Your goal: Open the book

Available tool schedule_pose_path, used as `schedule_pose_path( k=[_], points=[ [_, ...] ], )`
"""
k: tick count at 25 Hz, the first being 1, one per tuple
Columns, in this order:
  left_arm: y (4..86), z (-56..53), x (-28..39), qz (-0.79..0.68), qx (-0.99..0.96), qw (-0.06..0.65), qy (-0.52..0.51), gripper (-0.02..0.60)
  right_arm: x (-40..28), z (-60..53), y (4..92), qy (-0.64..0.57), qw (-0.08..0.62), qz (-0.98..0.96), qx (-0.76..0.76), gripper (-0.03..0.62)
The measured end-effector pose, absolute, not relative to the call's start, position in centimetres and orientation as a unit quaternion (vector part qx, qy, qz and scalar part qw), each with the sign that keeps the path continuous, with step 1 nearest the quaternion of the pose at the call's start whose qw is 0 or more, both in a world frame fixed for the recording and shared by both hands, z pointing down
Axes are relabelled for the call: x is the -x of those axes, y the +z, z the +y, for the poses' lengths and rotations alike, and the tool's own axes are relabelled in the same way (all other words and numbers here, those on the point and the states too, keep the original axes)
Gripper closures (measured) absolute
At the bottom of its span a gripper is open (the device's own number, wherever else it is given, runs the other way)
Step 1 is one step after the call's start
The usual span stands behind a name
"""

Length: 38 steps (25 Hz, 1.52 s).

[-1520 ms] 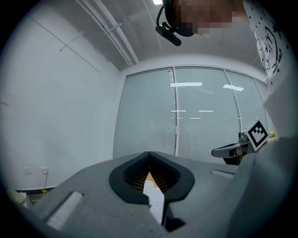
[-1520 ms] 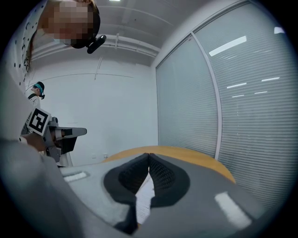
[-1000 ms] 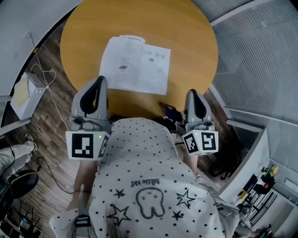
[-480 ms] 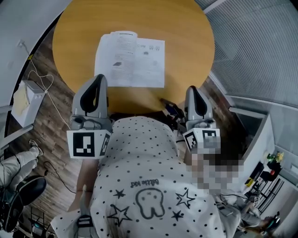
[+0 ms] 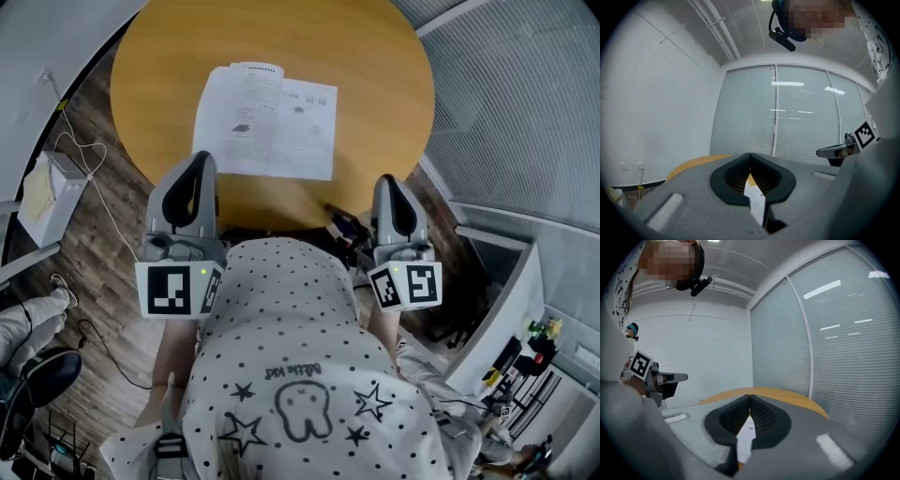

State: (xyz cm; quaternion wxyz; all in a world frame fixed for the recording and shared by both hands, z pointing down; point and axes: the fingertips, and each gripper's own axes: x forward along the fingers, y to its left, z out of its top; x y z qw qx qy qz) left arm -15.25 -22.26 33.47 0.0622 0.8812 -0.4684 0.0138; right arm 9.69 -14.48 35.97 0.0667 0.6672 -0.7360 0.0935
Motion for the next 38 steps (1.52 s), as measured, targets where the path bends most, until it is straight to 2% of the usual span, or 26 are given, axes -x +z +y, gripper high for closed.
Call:
schedule_pose_path(
  k=[38],
  points=[
    [33.2,-22.5,11.6,-0.435,-0.898,0.067,0.014,0.571,-12.4,-12.8,36.9,0.099,0.065,-0.715,-0.688,0.589]
  ],
)
